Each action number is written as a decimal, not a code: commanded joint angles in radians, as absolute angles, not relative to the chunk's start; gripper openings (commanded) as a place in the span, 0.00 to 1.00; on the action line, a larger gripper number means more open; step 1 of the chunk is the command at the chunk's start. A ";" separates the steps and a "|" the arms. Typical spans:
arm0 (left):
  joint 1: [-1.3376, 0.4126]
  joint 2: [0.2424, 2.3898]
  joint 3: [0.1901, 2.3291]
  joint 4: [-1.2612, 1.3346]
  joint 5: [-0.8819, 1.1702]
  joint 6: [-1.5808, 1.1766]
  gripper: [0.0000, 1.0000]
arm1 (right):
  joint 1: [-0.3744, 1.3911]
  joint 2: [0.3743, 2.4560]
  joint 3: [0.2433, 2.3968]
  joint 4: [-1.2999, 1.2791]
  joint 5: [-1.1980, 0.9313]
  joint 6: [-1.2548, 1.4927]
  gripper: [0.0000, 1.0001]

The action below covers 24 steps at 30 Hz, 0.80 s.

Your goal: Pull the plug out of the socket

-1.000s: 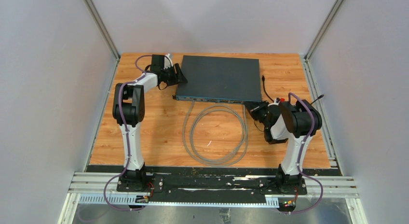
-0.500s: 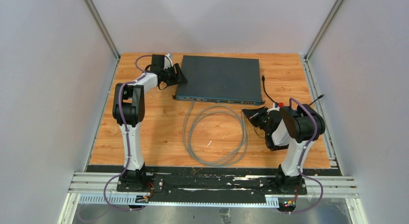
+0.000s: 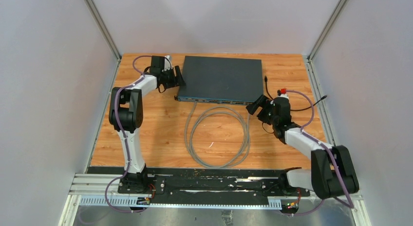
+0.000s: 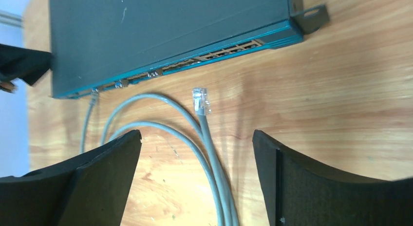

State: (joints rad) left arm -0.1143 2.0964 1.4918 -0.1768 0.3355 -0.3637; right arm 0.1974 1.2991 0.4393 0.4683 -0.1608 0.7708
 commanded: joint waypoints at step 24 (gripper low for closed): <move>-0.117 1.019 0.701 -0.366 0.026 -0.571 1.00 | 0.417 1.431 0.783 -0.232 -0.120 0.166 0.99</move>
State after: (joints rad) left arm -0.1135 1.1000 0.7597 -0.3653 0.0154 -0.5392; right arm 0.3759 1.3258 0.7128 -0.2264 -0.1356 0.1936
